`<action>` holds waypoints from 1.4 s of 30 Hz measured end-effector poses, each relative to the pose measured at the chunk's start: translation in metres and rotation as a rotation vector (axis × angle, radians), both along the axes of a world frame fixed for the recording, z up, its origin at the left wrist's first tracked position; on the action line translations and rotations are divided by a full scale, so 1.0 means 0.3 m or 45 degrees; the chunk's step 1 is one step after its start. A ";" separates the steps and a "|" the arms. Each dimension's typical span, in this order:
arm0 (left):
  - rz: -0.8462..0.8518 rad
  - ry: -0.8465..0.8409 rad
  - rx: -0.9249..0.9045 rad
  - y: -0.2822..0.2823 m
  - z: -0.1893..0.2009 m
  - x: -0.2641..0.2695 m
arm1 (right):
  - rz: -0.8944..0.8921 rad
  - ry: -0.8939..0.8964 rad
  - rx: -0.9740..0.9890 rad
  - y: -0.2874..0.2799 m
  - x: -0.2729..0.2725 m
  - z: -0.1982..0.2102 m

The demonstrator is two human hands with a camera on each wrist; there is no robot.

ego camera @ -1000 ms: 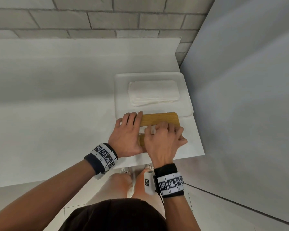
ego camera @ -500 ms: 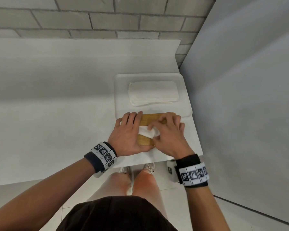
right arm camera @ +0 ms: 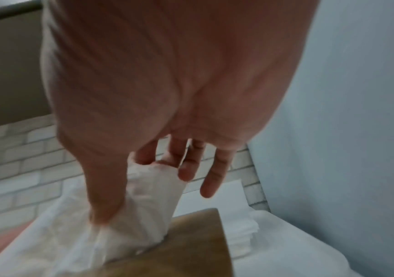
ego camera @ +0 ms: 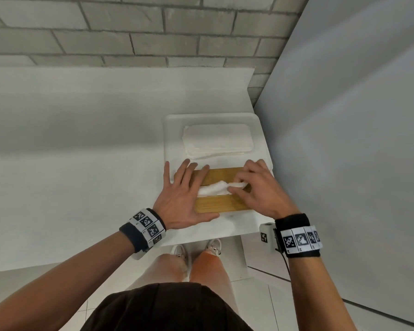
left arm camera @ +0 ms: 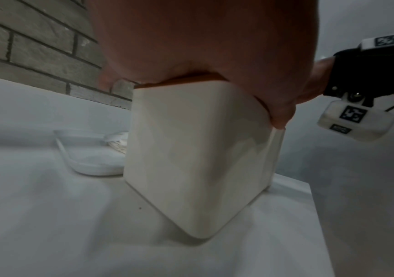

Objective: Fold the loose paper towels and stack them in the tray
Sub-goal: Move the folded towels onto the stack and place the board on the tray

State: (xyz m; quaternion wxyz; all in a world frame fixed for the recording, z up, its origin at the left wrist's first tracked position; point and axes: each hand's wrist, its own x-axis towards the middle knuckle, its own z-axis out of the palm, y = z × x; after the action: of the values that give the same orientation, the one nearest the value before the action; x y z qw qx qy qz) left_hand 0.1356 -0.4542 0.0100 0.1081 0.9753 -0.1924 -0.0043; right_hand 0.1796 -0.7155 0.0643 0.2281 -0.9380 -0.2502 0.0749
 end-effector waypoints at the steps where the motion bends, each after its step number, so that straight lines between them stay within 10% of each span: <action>1: -0.075 -0.027 -0.006 0.005 0.004 -0.001 | -0.035 -0.015 0.089 -0.005 -0.006 -0.011; 10: -0.375 0.252 -0.406 0.001 0.045 0.148 | -0.136 0.115 0.257 0.005 -0.008 -0.142; 18: -0.447 -0.324 -0.191 0.009 0.023 0.126 | -0.230 0.000 0.352 0.013 -0.016 -0.208; 25: -0.507 0.025 -0.245 0.105 0.080 0.157 | -0.302 -0.047 0.358 0.009 -0.013 -0.214; 32: -0.445 -0.443 -0.168 0.079 0.079 0.101 | -0.463 -0.153 0.446 0.015 -0.044 -0.213; 36: -0.036 0.106 -0.863 0.103 0.096 0.084 | -0.542 0.073 0.693 -0.040 -0.059 -0.168; 42: -0.179 0.292 -0.706 0.098 0.057 0.104 | -0.443 0.201 0.642 -0.128 0.014 -0.153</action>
State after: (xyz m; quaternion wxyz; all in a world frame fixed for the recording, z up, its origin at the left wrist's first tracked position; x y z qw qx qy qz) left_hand 0.1667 -0.4248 0.0270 0.3907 0.8861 -0.2397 -0.0692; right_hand 0.1839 -0.7539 0.0185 0.4815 -0.8719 -0.0780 0.0430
